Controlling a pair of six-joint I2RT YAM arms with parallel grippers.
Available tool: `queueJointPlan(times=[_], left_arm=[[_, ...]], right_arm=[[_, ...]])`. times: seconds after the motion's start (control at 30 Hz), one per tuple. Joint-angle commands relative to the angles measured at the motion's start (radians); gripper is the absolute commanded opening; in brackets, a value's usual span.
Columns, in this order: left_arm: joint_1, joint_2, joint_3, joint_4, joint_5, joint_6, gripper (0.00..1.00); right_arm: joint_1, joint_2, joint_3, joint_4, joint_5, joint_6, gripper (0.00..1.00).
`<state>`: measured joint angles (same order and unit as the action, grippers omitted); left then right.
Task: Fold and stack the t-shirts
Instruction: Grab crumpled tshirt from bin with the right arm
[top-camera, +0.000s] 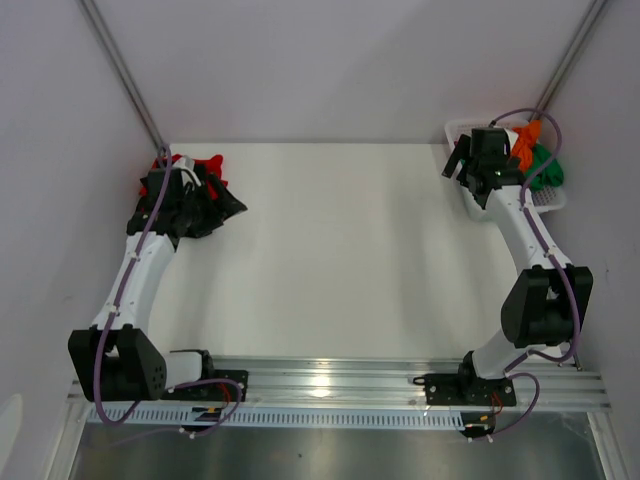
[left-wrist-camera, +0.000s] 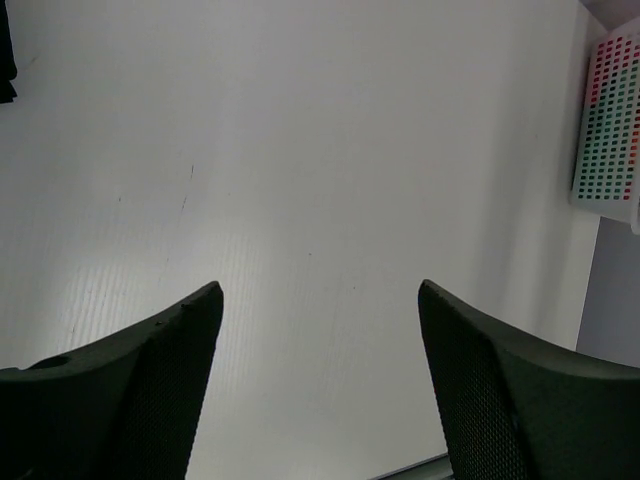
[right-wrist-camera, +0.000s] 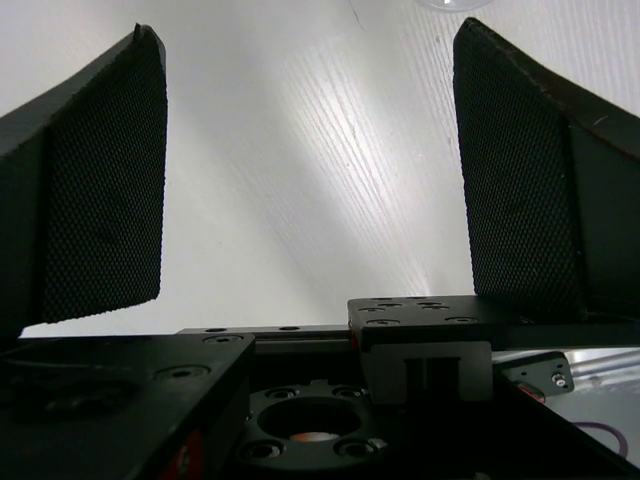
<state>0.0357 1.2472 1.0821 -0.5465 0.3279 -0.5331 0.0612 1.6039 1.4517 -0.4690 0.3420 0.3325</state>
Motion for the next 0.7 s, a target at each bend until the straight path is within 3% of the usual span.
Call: queueJointPlan(times=[0.0, 0.33, 0.4, 0.67], left_arm=[[0.001, 0.011, 0.058, 0.008, 0.026, 0.030, 0.81], [0.001, 0.008, 0.029, 0.054, 0.082, 0.042, 0.85], [0.000, 0.024, 0.035, 0.045, 0.099, 0.053, 0.90], [0.000, 0.044, 0.001, 0.112, 0.201, 0.038, 0.96]], right_arm=[[-0.004, -0.038, -0.007, 0.029, 0.009, 0.010, 0.99], [-0.004, 0.088, 0.133, -0.040, 0.176, -0.041, 0.97], [-0.004, 0.125, 0.191, -0.056, 0.224, -0.062, 0.98], [-0.018, 0.284, 0.311, -0.054, 0.226, -0.110, 0.99]])
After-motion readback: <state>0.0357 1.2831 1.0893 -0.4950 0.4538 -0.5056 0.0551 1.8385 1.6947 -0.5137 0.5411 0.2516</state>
